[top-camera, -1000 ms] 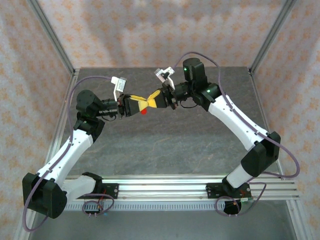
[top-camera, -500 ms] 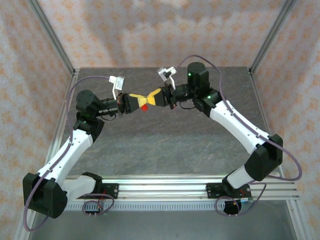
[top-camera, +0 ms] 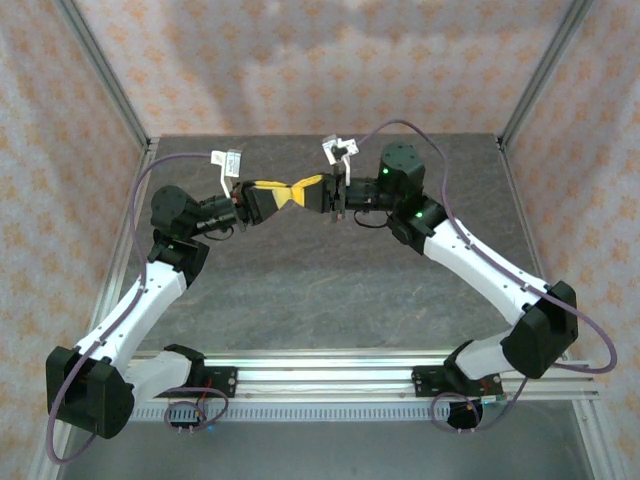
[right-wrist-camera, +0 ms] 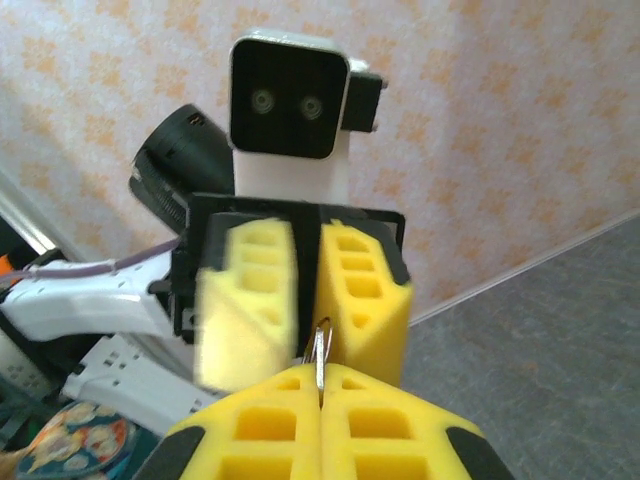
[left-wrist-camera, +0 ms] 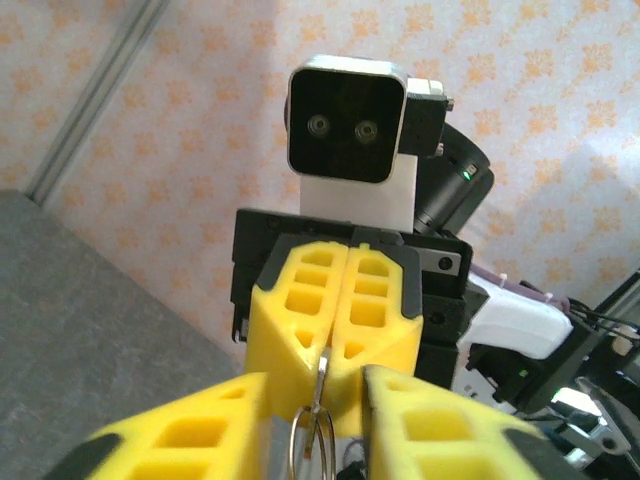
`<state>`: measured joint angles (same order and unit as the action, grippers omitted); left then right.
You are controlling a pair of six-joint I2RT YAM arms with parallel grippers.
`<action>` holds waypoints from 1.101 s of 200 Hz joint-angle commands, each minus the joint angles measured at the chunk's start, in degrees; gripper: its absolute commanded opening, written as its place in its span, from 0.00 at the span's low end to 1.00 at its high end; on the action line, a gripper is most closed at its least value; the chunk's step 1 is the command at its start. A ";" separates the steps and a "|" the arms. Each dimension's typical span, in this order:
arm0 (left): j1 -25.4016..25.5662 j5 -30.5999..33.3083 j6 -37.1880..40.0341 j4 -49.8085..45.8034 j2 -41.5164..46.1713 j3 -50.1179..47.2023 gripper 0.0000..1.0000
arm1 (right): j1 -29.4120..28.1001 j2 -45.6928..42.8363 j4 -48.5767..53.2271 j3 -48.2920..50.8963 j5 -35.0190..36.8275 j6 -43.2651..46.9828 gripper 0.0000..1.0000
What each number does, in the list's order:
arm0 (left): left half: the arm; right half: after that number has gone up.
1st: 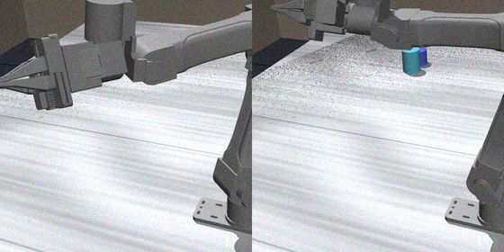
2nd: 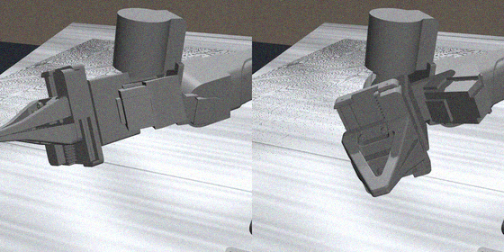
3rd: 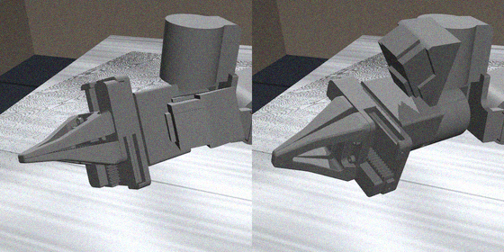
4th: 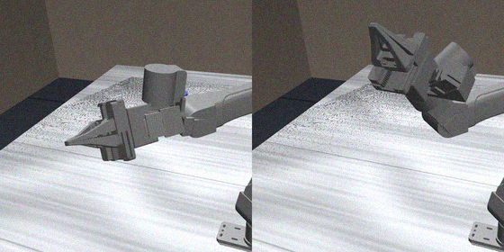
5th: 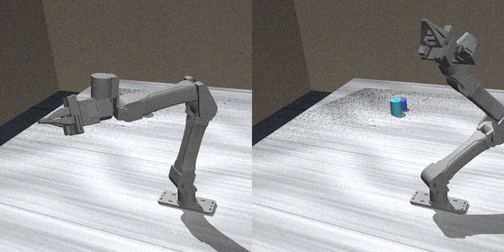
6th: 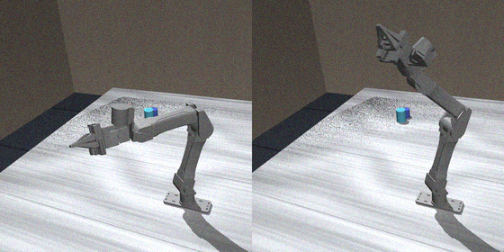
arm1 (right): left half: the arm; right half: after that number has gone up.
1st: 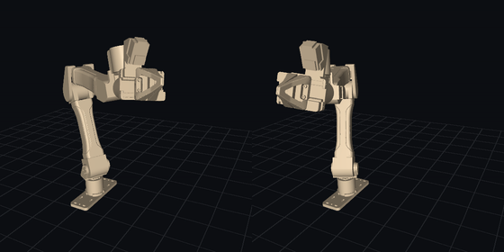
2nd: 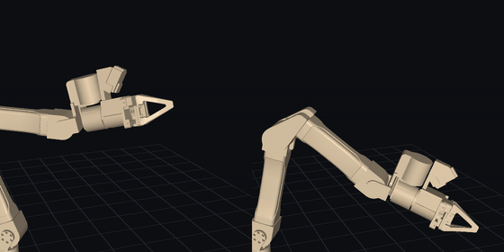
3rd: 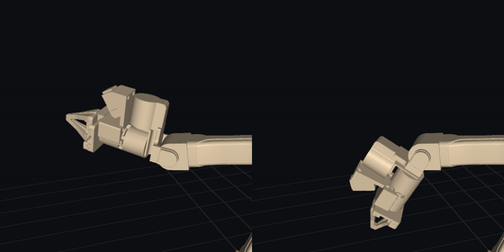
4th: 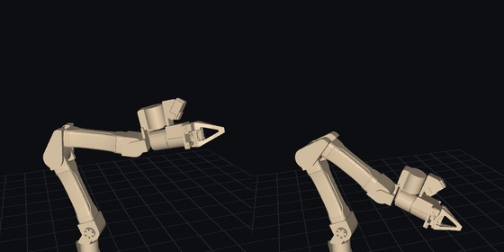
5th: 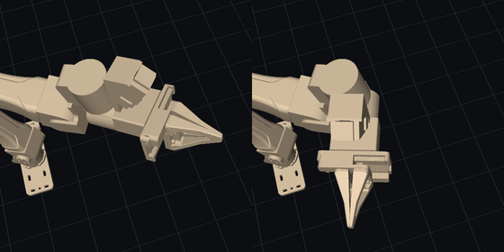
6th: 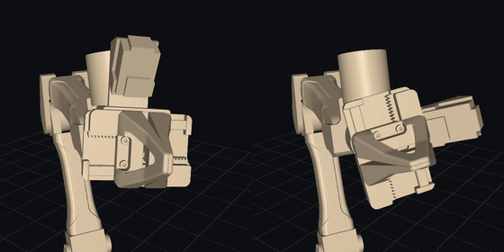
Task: Remove the keys from the keyring
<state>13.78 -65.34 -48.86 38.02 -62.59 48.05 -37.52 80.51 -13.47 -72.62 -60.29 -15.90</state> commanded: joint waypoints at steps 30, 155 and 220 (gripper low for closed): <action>-0.99 3.09 4.43 -1.91 2.68 -1.15 0.46 | 0.84 -2.19 0.62 0.37 4.10 -0.19 0.00; -3.69 2.40 10.80 -12.73 3.86 0.94 0.49 | 3.14 -2.53 6.39 0.66 4.27 2.93 0.00; -3.33 -2.54 8.24 -11.03 0.33 3.69 0.51 | 3.15 -1.24 11.63 -1.85 0.72 7.02 0.00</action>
<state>10.44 -64.66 -40.29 25.93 -61.91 48.80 -34.65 79.22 -4.03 -72.36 -57.32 -11.90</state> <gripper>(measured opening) 0.512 0.046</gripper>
